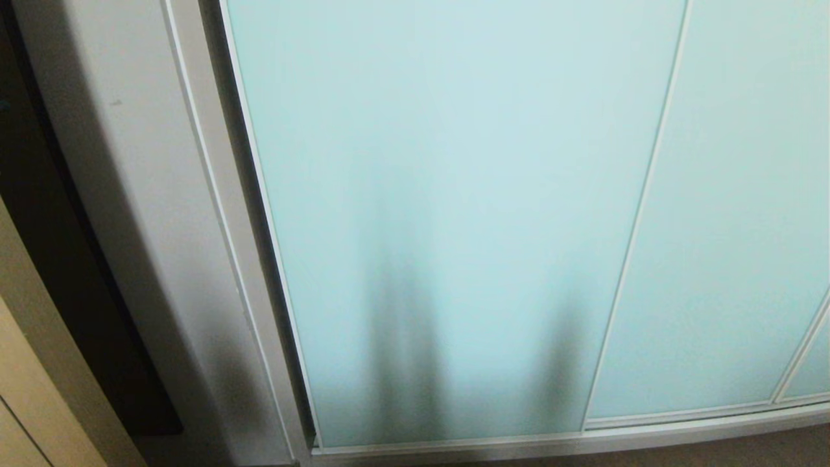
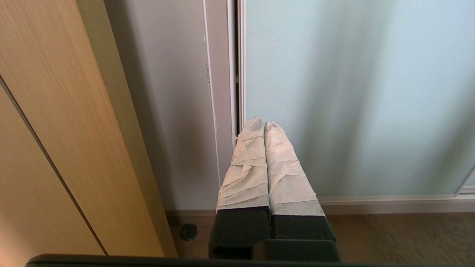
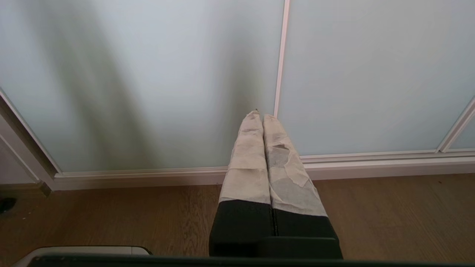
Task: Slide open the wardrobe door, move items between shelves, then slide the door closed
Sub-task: Open the door
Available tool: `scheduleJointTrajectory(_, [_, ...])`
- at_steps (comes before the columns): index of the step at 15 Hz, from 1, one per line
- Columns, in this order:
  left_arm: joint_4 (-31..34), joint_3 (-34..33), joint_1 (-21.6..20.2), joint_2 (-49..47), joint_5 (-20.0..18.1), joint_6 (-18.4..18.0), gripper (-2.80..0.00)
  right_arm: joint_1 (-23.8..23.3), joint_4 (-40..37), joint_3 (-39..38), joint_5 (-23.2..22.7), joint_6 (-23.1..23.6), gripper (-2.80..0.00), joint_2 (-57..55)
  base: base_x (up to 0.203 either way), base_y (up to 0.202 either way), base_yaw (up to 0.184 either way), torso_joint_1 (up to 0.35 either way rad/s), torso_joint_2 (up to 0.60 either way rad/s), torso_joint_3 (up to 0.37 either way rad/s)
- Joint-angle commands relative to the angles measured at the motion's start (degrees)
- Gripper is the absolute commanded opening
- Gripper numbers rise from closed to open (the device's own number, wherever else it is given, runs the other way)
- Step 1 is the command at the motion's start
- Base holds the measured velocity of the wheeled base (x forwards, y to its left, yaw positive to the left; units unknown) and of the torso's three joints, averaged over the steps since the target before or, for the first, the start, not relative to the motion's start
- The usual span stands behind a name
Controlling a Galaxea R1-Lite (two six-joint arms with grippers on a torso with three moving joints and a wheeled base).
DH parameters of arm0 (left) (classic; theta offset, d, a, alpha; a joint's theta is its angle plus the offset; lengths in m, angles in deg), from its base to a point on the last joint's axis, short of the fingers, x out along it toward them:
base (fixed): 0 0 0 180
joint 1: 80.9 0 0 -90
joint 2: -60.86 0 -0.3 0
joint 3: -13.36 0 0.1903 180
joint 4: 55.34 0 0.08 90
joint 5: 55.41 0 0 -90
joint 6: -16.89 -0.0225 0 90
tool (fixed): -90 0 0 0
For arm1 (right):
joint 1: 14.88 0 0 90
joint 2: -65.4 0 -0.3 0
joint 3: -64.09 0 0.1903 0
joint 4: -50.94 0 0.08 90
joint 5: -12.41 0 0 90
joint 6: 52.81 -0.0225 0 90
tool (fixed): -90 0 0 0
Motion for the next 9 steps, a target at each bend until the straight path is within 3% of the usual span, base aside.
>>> scheduleJointTrajectory(1, [0.0, 0.0, 0.0, -0.1, 0.0, 0.0, -2.80, 0.0, 0.0, 0.0, 0.0, 0.0, -2.80, 0.1, 0.000, 0.000, 0.000, 0.000, 0.00, 0.000])
scheduleJointTrajectory(9, [0.0, -0.1, 0.0, -0.1, 0.0, 0.0, -2.80, 0.0, 0.0, 0.0, 0.0, 0.0, -2.80, 0.1, 0.000, 0.000, 0.000, 0.000, 0.00, 0.000])
